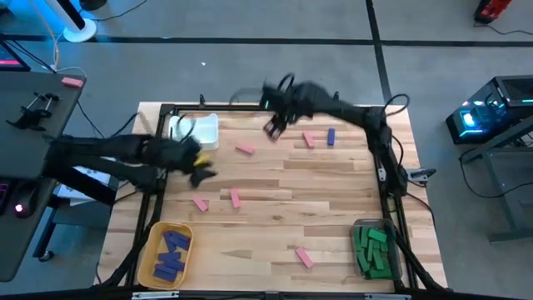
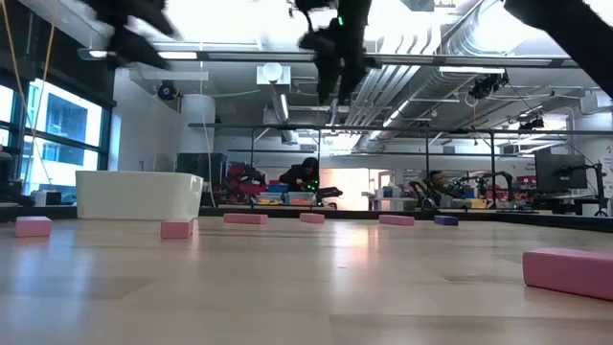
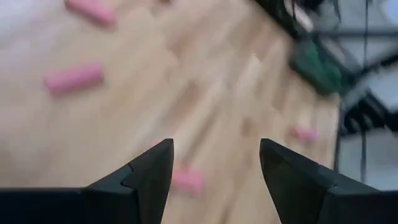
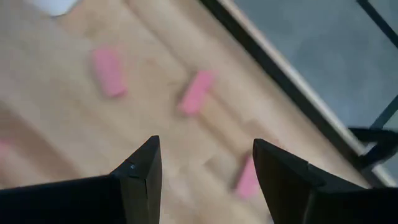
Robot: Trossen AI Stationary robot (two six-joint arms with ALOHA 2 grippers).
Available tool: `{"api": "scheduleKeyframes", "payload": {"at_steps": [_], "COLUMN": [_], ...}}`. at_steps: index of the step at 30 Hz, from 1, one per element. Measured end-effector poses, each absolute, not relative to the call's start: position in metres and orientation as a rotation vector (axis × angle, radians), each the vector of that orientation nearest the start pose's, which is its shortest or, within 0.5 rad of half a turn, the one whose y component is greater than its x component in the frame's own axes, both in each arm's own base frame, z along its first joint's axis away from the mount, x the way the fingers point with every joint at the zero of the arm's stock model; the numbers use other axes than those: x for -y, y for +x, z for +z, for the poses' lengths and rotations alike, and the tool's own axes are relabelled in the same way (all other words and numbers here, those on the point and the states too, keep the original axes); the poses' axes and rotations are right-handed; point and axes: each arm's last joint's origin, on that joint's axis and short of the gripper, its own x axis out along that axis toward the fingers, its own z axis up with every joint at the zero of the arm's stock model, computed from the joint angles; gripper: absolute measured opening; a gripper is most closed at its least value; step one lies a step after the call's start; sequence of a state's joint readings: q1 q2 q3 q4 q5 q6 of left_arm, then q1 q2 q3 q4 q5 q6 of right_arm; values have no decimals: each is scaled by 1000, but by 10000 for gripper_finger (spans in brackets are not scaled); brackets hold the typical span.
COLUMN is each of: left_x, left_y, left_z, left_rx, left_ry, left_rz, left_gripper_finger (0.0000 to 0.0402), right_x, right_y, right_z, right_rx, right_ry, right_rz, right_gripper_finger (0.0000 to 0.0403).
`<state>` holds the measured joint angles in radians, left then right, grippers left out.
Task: Sort blocks
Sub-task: Put the purple block into the yellow bin
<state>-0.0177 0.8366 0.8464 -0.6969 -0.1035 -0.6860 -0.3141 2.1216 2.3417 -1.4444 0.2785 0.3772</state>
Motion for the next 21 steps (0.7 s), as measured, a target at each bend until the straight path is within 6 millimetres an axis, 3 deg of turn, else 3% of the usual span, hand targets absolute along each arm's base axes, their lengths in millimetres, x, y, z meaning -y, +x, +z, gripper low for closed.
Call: {"api": "scheduleKeyframes", "payload": {"at_steps": [3,6,11,16,21], "left_x": [-44,-100,-179,-212,-220], "left_y": [194,217,228,232,231], "left_z": [298,292,286,306,325], "left_rx": [-521,-371,-128,47,89], "left_ry": [-643,-740,-928,-900,-804], "left_rz": [340,332,279,198,185], "left_gripper_finger": [225,225,225,225,225], "right_x": [189,238,303,334,331], "right_y": [374,348,293,257,244], "right_z": [351,352,352,347,307], "right_rx": [-1140,-1123,-1075,-1054,-1075], "right_ry": [357,382,516,598,722], "right_rz": [-709,-693,-644,-621,-591], "right_gripper_finger": [185,185,185,185,185]}}
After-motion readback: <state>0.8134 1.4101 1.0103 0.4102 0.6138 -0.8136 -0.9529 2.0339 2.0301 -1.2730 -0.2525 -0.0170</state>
